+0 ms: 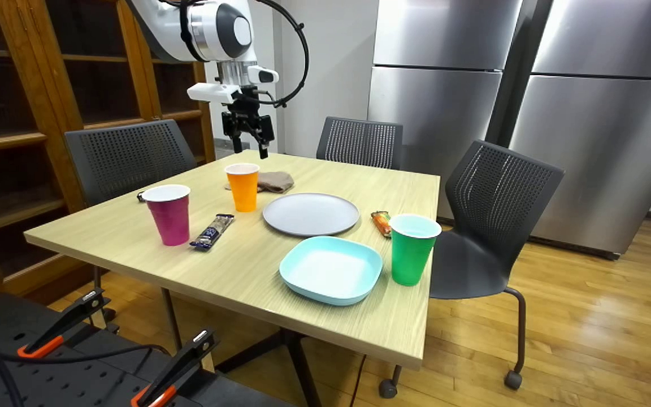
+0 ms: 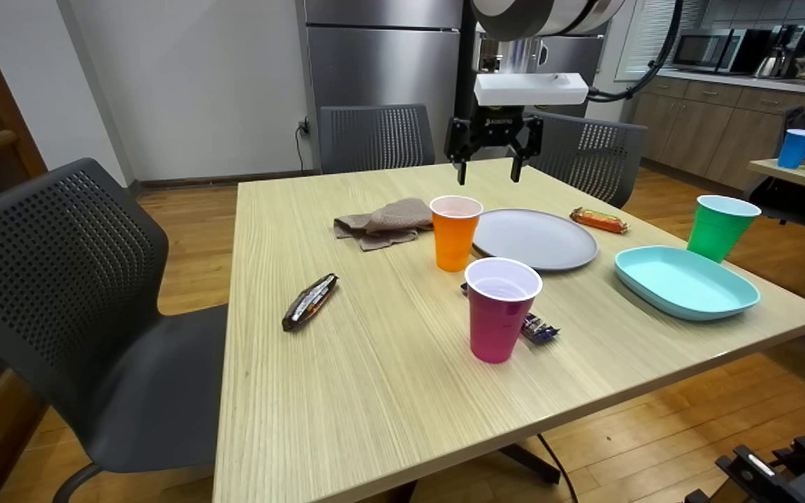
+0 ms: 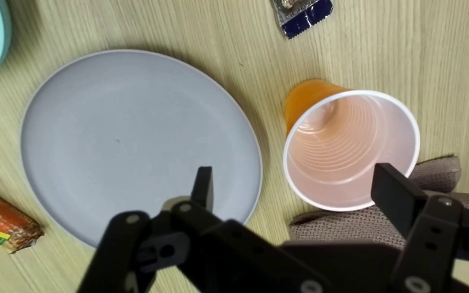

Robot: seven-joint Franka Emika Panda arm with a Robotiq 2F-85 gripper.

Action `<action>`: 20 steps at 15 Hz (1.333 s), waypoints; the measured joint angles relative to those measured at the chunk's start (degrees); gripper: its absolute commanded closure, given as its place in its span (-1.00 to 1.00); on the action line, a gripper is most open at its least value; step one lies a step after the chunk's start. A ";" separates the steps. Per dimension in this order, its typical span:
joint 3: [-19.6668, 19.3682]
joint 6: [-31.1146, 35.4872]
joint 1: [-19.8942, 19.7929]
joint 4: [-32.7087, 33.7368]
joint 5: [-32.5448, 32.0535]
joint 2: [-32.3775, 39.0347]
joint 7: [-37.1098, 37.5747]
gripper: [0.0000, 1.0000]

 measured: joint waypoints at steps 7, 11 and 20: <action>0.00 0.48 -0.66 2.19 2.56 2.44 -2.41 -1.00; 0.00 0.48 -0.89 3.24 3.35 3.69 -3.76 -1.00; 0.04 0.47 -0.89 6.27 3.37 7.62 -4.72 -1.00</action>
